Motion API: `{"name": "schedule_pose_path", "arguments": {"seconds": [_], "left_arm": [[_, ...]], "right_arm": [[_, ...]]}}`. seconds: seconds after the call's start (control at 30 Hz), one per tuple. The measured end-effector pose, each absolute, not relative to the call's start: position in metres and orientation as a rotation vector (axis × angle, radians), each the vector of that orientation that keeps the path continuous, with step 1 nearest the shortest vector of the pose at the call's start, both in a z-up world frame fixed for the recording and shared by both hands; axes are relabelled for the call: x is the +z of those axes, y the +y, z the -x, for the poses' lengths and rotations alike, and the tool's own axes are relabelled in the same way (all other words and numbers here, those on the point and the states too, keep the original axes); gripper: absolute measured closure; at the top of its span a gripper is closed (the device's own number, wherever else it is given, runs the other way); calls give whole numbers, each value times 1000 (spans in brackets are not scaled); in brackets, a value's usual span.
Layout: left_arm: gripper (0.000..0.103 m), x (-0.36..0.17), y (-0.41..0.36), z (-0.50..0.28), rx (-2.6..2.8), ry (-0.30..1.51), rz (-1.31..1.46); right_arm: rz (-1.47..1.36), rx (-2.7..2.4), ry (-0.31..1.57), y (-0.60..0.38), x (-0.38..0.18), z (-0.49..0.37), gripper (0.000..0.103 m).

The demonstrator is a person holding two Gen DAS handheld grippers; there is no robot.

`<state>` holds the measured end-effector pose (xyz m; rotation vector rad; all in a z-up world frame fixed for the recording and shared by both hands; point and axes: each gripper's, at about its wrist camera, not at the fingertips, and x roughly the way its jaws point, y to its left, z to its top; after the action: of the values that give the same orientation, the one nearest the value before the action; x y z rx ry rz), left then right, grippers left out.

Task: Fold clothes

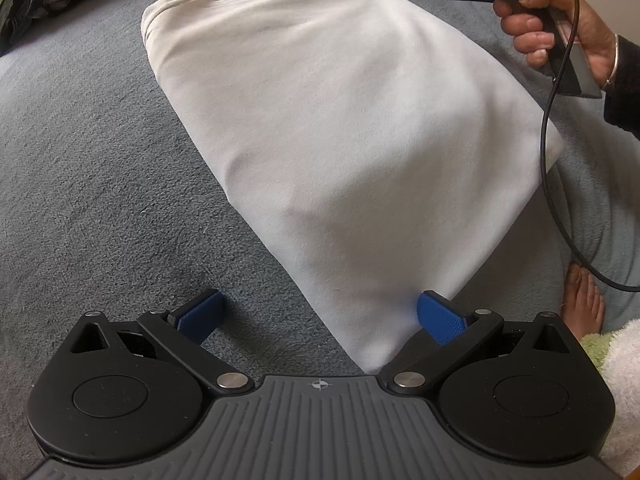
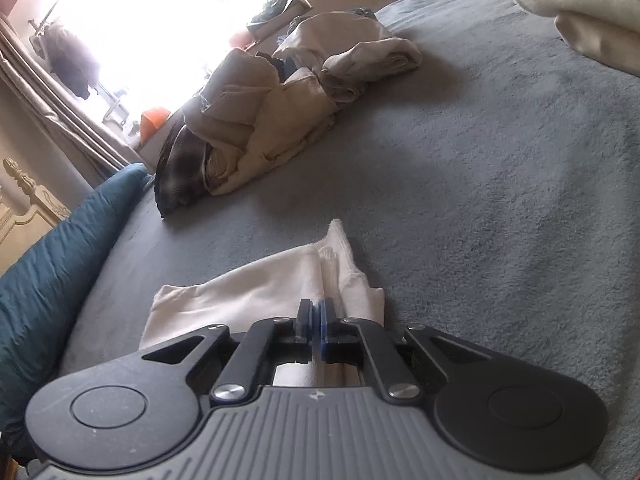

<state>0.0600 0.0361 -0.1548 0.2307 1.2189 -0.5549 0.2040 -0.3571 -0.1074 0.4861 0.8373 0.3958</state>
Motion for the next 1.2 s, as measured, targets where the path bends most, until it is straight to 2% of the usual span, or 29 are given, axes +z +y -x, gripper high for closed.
{"name": "schedule_pose_path", "arguments": {"seconds": [0.2,0.27,0.33,0.57,0.63,0.77,0.93,1.0,1.1,1.2], "left_arm": [[0,-156,37,-58,-555,1221,-234],[0,-161,39,-61,-557,1220,-235],[0,-159,41,-52,-557,1219,-234],[0,-166,44,-62,-559,1220,-235],[0,-167,47,-62,-560,1221,-234],[0,-169,53,-63,-562,1220,-231],[0,-170,46,-65,-564,1219,-229],[0,-169,47,-66,-565,1218,-228],[0,-172,51,-68,-565,1218,-229],[0,-183,57,-81,-565,1218,-230]], "right_arm": [[-449,411,832,-349,-99,-222,97],[-416,414,835,-343,-98,-230,90],[-402,419,847,-339,-100,-237,88],[-393,472,835,-333,-101,-245,90],[-441,498,835,-337,-103,-245,97],[-646,464,864,-355,-117,-252,99],[-1080,405,967,-386,-164,-261,100],[-1172,405,990,-392,-172,-263,99],[-1202,421,1016,-394,-172,-266,99],[-1096,457,1002,-387,-158,-268,96]]}}
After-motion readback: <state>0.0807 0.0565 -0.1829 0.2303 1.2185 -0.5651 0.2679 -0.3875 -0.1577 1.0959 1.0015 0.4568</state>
